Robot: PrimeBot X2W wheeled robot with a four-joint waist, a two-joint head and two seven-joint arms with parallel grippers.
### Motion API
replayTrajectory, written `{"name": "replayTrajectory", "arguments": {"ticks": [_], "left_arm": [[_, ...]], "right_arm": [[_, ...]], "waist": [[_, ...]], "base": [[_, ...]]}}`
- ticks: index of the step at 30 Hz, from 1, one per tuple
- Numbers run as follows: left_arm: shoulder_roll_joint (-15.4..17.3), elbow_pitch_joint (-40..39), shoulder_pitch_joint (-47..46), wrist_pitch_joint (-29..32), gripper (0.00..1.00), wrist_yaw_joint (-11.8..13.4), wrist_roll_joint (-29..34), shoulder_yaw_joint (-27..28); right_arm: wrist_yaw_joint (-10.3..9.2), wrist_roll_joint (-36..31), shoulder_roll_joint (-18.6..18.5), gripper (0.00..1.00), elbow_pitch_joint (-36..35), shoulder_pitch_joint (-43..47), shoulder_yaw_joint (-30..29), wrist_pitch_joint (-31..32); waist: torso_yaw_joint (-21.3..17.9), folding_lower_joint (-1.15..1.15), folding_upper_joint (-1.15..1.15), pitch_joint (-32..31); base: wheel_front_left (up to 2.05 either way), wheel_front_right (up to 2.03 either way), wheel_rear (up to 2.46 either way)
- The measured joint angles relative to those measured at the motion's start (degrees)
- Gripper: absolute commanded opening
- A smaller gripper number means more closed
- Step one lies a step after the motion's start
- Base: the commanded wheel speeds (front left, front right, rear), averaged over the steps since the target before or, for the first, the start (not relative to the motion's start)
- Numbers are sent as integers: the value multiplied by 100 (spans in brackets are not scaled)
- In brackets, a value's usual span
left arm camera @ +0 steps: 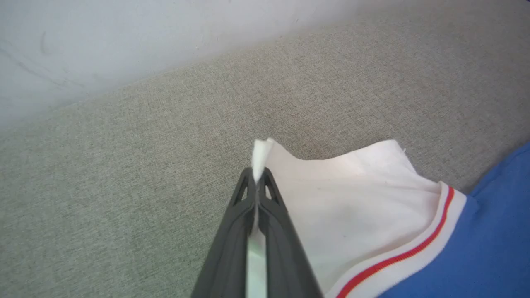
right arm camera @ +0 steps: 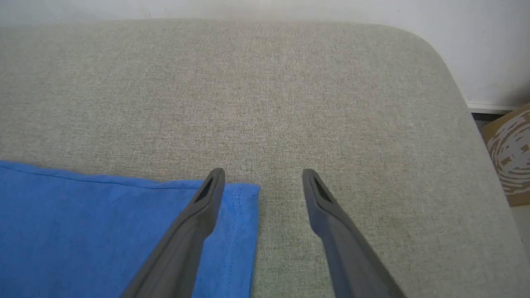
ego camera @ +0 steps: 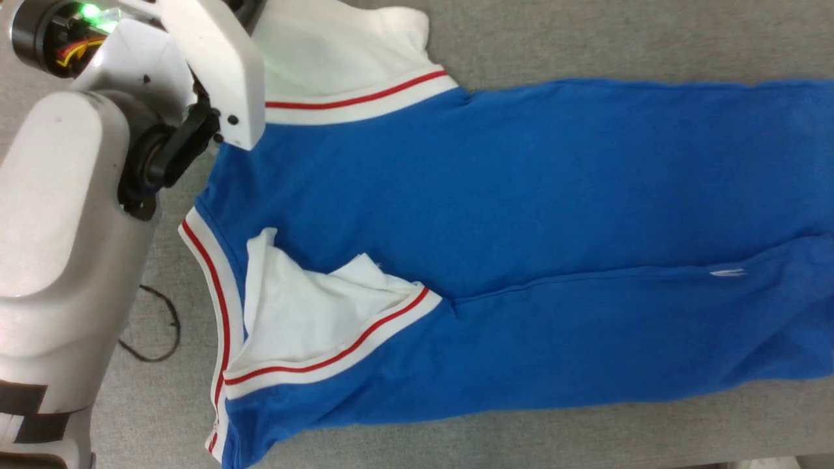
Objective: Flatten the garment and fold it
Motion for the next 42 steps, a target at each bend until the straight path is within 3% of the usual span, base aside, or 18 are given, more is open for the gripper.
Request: {"name": "replayTrajectory", "arguments": {"ticks": [10, 11, 13, 14, 18, 27, 32, 37, 42], "left_arm": [[-88, -44, -20, 26, 0, 58, 1, -54], [-90, -43, -29, 26, 0, 58, 1, -56], [-96, -41, -57, 30, 0, 60, 1, -63], [-98, -38, -73, 29, 0, 62, 1, -66], [-120, 8, -133, -168, 0, 81, 23, -65], [-159, 178, -178, -1456, 0, 34, 148, 164], [-120, 207, -77, -1856, 0, -30, 151, 257], [26, -12, 617, -2129, 0, -154, 20, 270], [145, -628, 1711, -2525, 0, -110, -158, 394]], "right_arm": [[0, 140, -119, 100, 538, -320, 353, 597], [1, 147, -145, 83, 546, -336, 348, 672], [1, 155, -175, 5, 556, -391, 319, 794], [1, 153, -177, 0, 559, -428, 300, 838], [2, 122, -132, 0, 557, -522, 245, 840], [1, -69, -92, 0, 659, -597, 200, 187], [1, -109, -113, 0, 728, -621, 225, -48], [1, -2, -105, 0, 706, -293, 349, -241], [1, 157, -26, 0, 571, 340, 356, -474]], "waist": [[169, 1, 0, 395], [184, 0, 0, 417], [206, 0, 0, 454], [214, 0, 0, 471], [238, 1, 0, 481], [243, 1, 0, 88], [281, 1, 0, -247], [330, 0, 0, -631], [378, 0, 0, -1027]], "base": [[0, 0, 0], [0, 0, 0], [0, 0, 0], [0, 0, 0], [0, 0, 0], [0, 0, 0], [0, 0, 0], [0, 0, 0], [0, 0, 0]]}}
